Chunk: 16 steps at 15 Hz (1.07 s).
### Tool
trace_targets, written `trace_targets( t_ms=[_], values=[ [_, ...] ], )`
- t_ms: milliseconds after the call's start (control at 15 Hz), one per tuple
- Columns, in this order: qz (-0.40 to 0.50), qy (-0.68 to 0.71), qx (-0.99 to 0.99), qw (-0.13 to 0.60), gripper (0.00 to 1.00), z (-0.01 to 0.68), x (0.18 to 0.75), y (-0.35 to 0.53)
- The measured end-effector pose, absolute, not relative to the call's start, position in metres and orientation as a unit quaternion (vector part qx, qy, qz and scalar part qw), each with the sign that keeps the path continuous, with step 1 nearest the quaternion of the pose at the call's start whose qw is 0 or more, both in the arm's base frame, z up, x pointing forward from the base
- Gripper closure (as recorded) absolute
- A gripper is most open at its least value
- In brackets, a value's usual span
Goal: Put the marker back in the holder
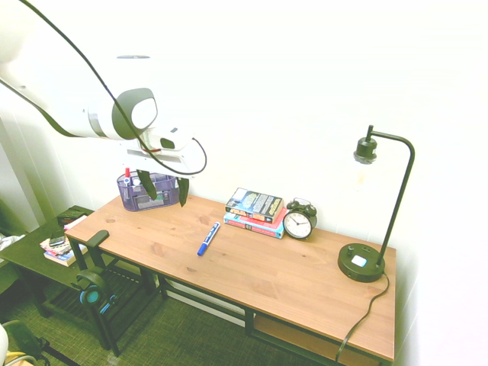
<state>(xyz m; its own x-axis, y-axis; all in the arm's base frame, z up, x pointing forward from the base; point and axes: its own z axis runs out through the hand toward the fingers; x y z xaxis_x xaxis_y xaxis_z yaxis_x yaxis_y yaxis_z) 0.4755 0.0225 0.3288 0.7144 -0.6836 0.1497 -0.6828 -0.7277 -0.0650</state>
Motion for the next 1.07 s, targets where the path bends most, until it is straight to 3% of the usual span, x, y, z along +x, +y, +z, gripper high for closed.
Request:
trace_targets(
  t_ms=[600,1067],
  values=[
    [-0.103,0.405,-0.908,0.025,0.00,0.249,0.523,-0.012],
    [-0.095,0.426,-0.899,0.026,0.00,0.199,0.525,-0.023]
  ],
)
